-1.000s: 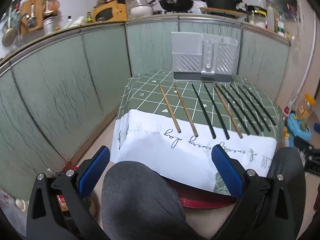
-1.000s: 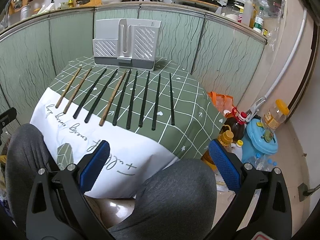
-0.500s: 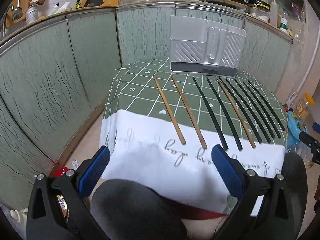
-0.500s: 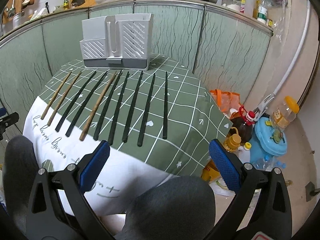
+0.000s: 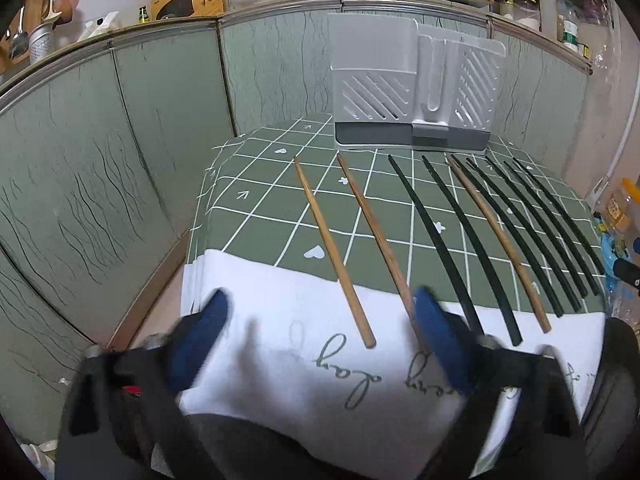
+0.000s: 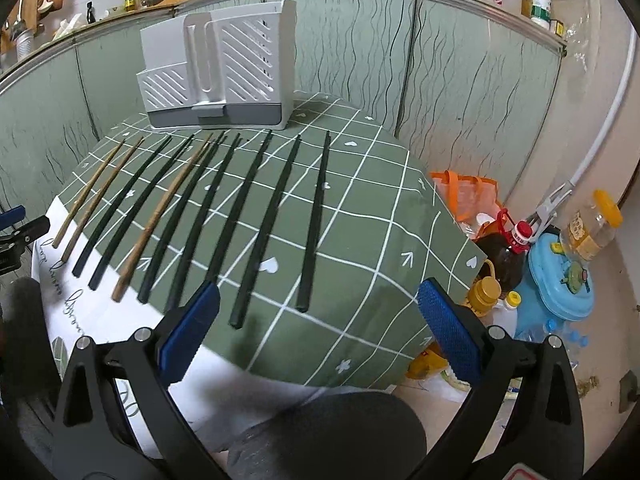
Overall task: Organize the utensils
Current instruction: 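Lower and close the left tool on a wooden chopstick while the right tool grasps a black chopstick, then lift both held chopsticks and carry them toward the white utensil holder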
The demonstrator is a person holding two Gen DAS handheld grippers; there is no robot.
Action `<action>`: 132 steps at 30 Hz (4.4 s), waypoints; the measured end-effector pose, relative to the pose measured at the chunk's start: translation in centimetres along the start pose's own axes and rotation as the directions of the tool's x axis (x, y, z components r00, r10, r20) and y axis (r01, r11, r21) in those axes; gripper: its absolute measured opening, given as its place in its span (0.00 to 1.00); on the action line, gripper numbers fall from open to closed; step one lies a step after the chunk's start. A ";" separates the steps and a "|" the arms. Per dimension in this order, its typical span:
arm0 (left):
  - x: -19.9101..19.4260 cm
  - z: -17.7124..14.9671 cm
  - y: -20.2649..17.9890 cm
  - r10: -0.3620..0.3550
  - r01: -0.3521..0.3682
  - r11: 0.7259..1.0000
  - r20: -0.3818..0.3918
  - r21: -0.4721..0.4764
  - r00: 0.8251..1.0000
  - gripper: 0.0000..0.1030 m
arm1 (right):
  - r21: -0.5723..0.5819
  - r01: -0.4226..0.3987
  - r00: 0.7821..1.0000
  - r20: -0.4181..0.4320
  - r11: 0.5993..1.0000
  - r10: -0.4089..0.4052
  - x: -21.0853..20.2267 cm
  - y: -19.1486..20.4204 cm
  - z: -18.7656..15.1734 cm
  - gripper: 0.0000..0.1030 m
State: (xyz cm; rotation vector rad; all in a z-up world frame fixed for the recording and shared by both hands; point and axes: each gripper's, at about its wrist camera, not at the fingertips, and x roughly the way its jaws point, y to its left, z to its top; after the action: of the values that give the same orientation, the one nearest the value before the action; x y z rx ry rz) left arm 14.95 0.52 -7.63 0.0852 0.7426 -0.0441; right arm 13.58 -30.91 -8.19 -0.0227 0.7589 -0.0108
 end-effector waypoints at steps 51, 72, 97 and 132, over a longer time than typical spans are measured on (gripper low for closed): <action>-1.7 1.2 0.4 0.027 -0.022 0.997 0.067 -0.068 0.997 0.08 | 0.021 -0.121 0.992 0.028 0.992 0.120 0.1 -0.2 2.3 0.06; -5.6 4.1 1.7 -0.016 0.022 0.998 0.116 -0.052 0.993 0.08 | 0.034 -0.137 0.983 0.131 0.990 0.132 -4.2 -0.6 5.4 0.06; -9.3 10.7 3.2 -0.075 0.078 0.997 0.198 -0.012 0.977 0.08 | 0.015 -0.167 0.950 0.269 0.986 0.157 -8.5 -0.8 11.8 0.06; -12.7 23.7 0.3 -0.319 0.289 0.946 0.264 0.147 0.910 0.08 | -0.110 -0.266 0.901 0.325 0.958 0.288 -13.3 0.2 24.4 0.06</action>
State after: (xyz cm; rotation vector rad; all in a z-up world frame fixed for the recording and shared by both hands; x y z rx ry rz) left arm 21.59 -1.30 18.36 0.0602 0.4586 -0.3878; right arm 20.72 -30.03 18.70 0.0240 0.4109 0.2838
